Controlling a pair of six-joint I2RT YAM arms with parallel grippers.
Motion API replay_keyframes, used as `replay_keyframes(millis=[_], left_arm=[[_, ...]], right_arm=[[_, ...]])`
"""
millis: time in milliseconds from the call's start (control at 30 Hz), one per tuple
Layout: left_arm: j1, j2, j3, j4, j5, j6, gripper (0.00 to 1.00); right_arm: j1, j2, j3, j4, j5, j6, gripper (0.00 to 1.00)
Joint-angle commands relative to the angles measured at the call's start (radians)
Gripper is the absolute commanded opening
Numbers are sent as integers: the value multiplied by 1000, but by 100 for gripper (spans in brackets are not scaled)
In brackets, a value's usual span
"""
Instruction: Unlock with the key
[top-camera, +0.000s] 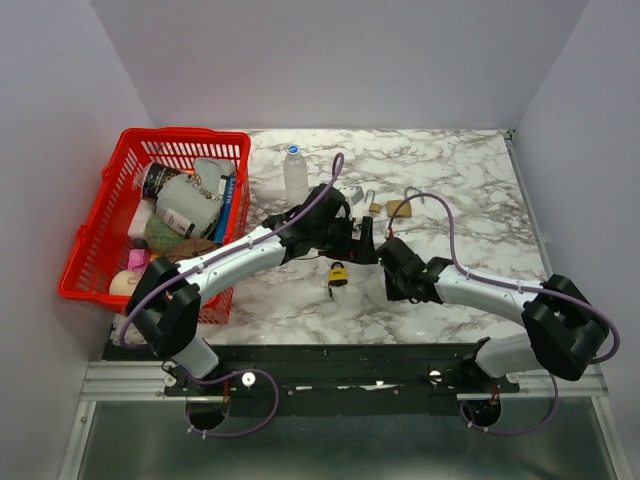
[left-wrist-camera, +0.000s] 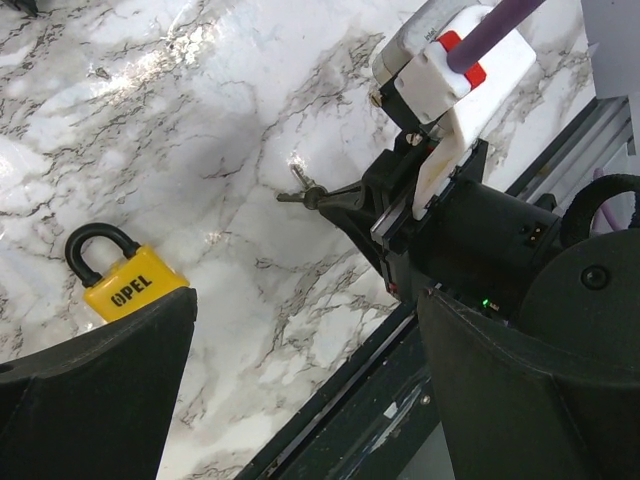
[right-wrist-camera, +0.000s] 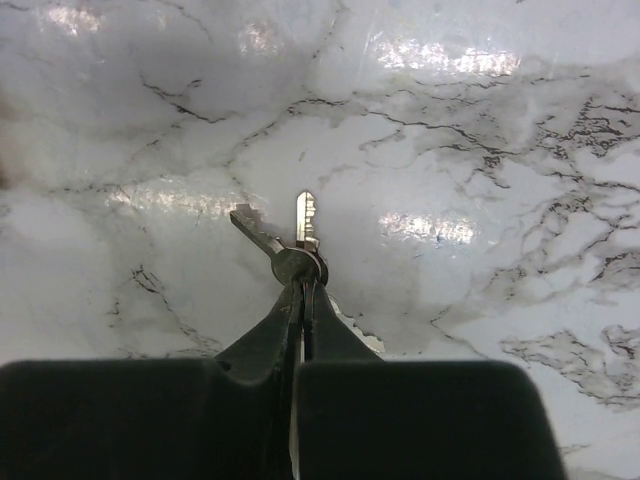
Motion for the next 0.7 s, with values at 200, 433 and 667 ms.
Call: replay_keyframes(millis=[200, 433, 667], left_arm=[[-11, -122, -220, 277, 36, -155, 99], [-17, -245, -397, 521, 19, -249, 98], [-63, -179, -357, 538, 17, -273, 86]], right_arm=[[9, -230, -99, 153, -129, -59, 1], [9, -472, -151, 207, -185, -70, 1], [7, -601, -176, 275, -267, -113, 1]])
